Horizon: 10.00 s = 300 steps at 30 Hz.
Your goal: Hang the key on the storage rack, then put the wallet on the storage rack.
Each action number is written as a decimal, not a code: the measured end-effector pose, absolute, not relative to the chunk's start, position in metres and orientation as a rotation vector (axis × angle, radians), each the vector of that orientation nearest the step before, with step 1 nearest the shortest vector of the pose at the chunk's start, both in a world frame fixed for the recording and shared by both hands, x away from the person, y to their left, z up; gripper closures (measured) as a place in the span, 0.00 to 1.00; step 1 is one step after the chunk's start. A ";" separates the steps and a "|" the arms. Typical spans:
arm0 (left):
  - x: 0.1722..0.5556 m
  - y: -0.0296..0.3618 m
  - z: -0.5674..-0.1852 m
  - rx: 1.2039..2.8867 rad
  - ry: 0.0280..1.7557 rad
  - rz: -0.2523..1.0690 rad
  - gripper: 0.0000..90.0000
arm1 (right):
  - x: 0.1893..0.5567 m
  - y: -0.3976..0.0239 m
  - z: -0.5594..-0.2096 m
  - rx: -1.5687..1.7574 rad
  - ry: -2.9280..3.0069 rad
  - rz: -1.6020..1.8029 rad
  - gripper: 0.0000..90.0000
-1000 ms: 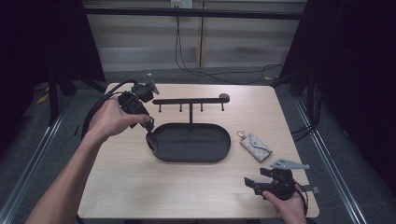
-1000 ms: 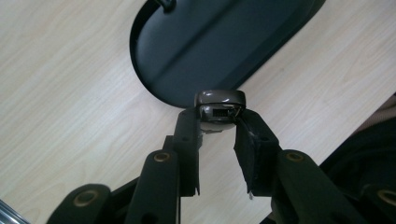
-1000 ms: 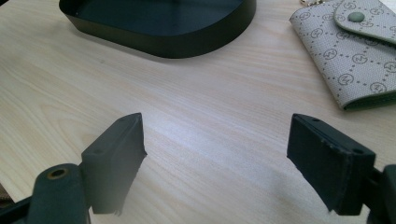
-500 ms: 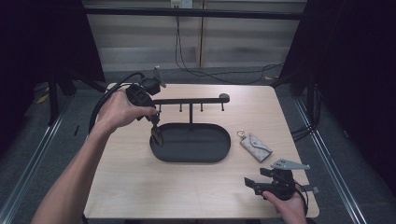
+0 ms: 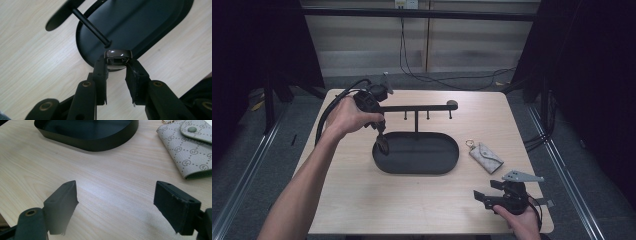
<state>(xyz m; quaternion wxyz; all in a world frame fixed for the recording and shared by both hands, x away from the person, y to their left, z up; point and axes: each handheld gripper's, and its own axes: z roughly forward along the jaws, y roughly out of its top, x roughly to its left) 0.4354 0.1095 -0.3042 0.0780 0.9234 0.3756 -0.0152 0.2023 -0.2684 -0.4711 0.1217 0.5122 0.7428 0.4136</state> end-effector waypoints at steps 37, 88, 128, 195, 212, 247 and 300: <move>0.459 0.099 -0.316 2.712 1.272 -0.042 0.62 | 0.203 -0.268 -0.472 1.491 2.182 1.205 0.21; 0.381 0.176 -0.336 2.376 1.022 -0.025 0.22 | 0.204 -0.267 -0.471 1.512 2.157 1.197 0.21; 0.278 0.235 -0.434 2.117 0.964 0.032 0.21 | 0.206 -0.272 -0.469 1.542 2.128 1.233 0.20; 0.234 0.233 -0.466 2.137 0.879 -0.025 0.25 | 0.354 -0.283 -0.427 1.714 2.436 0.592 0.23; 0.235 0.236 -0.467 2.129 0.893 -0.032 0.25 | 0.381 -0.283 -0.451 1.740 2.524 0.417 0.23; 0.237 0.239 -0.467 2.135 0.903 -0.028 0.25 | 0.391 -0.279 -0.472 1.790 2.562 0.299 0.34; 0.238 0.243 -0.465 2.087 0.858 -0.064 0.18 | 0.374 -0.292 -0.412 1.903 2.489 0.398 0.36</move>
